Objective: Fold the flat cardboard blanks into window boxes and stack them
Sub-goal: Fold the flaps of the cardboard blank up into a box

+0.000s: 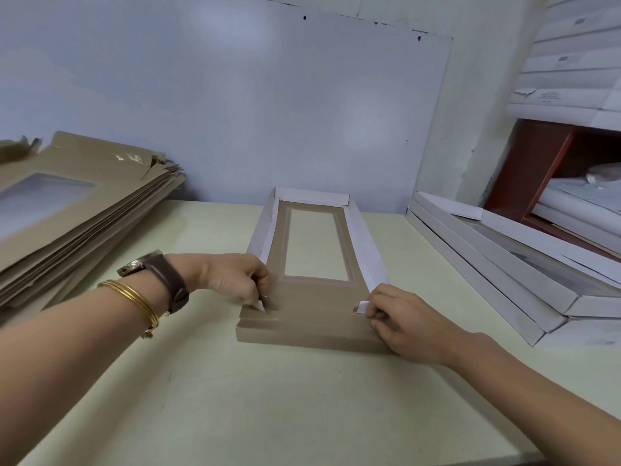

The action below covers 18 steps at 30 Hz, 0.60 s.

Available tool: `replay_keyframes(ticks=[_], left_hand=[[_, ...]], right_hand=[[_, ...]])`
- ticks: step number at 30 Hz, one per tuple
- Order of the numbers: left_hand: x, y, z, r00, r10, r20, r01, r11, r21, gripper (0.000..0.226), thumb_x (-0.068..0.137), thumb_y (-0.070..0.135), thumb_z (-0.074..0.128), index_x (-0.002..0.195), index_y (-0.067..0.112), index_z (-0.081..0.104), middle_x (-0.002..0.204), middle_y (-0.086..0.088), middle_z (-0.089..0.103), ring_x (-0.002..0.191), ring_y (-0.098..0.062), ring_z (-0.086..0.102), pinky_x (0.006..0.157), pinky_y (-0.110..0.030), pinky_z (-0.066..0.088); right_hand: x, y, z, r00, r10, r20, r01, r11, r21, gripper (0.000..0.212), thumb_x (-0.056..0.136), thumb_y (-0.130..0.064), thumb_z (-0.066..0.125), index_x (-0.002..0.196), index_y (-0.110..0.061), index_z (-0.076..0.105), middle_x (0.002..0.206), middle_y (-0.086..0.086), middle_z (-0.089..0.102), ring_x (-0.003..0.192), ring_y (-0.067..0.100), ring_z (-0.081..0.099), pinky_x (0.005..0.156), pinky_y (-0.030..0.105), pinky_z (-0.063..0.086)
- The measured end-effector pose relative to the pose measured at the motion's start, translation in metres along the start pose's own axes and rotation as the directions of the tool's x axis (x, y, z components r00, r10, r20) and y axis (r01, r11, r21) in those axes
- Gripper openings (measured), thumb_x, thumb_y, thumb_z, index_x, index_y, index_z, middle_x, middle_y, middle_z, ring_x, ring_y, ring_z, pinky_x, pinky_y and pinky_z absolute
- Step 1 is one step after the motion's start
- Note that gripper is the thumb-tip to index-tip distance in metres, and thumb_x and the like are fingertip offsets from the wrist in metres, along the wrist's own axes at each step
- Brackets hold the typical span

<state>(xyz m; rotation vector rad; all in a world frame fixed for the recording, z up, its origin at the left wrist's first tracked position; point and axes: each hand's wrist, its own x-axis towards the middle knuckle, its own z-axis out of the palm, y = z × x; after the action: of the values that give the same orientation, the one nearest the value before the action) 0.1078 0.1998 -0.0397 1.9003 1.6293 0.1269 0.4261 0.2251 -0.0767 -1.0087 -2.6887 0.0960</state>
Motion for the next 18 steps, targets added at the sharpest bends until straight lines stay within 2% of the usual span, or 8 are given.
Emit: replay_keyframes(ticks=[2,4,6,8,10,13,16,18], left_hand=[[0.001,-0.003,-0.001,0.999,0.012,-0.047,-0.012,1.000,0.003,0.015,0.084,0.013,0.067,0.077,0.017,0.054,0.074,0.003,0.051,0.065,-0.012,0.043,0.059,-0.020,0.034],[0.001,-0.006,0.001,0.995,0.032,-0.099,-0.030,0.999,0.019,0.021,0.086,0.025,0.068,0.074,0.019,0.052,0.068,0.008,0.049,0.061,-0.009,0.042,0.056,-0.019,0.033],[-0.001,-0.008,0.004,0.983,0.077,-0.167,-0.069,0.996,0.056,0.029,0.079,0.043,0.074,0.070,0.022,0.056,0.063,0.014,0.052,0.057,-0.005,0.046,0.055,-0.015,0.037],[-0.002,-0.008,0.008,0.960,0.138,-0.245,-0.117,0.988,0.100,0.028,0.072,0.044,0.080,0.065,0.024,0.061,0.063,0.016,0.058,0.058,0.001,0.050,0.054,-0.009,0.038],[-0.002,-0.011,0.012,0.926,0.189,-0.327,-0.155,0.980,0.128,0.027,0.068,0.043,0.084,0.063,0.024,0.064,0.062,0.016,0.061,0.061,0.003,0.053,0.056,-0.007,0.038],[-0.002,-0.016,0.020,0.865,0.222,-0.450,-0.182,0.975,0.130,0.027,0.065,0.050,0.082,0.064,0.025,0.071,0.059,0.019,0.062,0.064,0.005,0.055,0.058,-0.006,0.038],[-0.005,-0.018,0.030,0.811,0.280,-0.514,-0.202,0.958,0.203,0.023,0.075,0.054,0.074,0.067,0.033,0.069,0.052,0.026,0.055,0.057,0.003,0.051,0.056,-0.008,0.038],[-0.007,-0.019,0.035,0.799,0.320,-0.509,-0.190,0.938,0.291,0.034,0.086,0.050,0.066,0.061,0.026,0.061,0.051,0.012,0.050,0.052,-0.007,0.045,0.051,-0.014,0.037]], right_hand=[[0.000,-0.002,-0.001,1.000,0.014,0.008,-0.015,1.000,0.015,0.007,0.090,-0.012,0.050,0.086,-0.012,0.056,0.091,-0.006,0.049,0.084,0.010,0.050,0.078,0.027,0.044],[0.000,-0.003,-0.003,0.999,0.035,0.026,-0.036,0.999,0.041,0.011,0.092,-0.020,0.051,0.085,-0.012,0.054,0.090,-0.004,0.049,0.088,0.011,0.053,0.081,0.031,0.046],[-0.001,-0.005,-0.005,0.996,0.057,0.068,-0.062,0.995,0.077,0.028,0.096,-0.039,0.051,0.086,-0.013,0.054,0.091,-0.003,0.049,0.096,0.013,0.055,0.084,0.033,0.046],[-0.001,-0.006,-0.009,0.991,0.061,0.115,-0.072,0.993,0.091,0.049,0.089,-0.063,0.046,0.090,-0.015,0.054,0.094,-0.006,0.047,0.098,0.007,0.053,0.084,0.028,0.045],[-0.002,-0.006,-0.011,0.986,0.056,0.155,-0.070,0.993,0.090,0.056,0.081,-0.071,0.049,0.095,-0.018,0.053,0.098,-0.011,0.045,0.098,0.002,0.049,0.083,0.023,0.043],[-0.003,-0.003,-0.010,0.982,0.044,0.184,-0.055,0.997,0.054,0.047,0.078,-0.060,0.065,0.099,-0.020,0.052,0.102,-0.012,0.043,0.098,0.005,0.049,0.085,0.024,0.043],[-0.004,-0.004,-0.010,0.987,0.038,0.157,-0.045,0.998,0.039,0.032,0.077,-0.040,0.063,0.098,-0.019,0.051,0.101,-0.009,0.044,0.098,0.010,0.050,0.086,0.031,0.045],[-0.003,-0.003,-0.010,0.986,0.037,0.165,-0.041,0.999,0.023,0.027,0.074,-0.027,0.056,0.099,-0.018,0.052,0.100,-0.008,0.044,0.095,0.011,0.050,0.084,0.032,0.045]])
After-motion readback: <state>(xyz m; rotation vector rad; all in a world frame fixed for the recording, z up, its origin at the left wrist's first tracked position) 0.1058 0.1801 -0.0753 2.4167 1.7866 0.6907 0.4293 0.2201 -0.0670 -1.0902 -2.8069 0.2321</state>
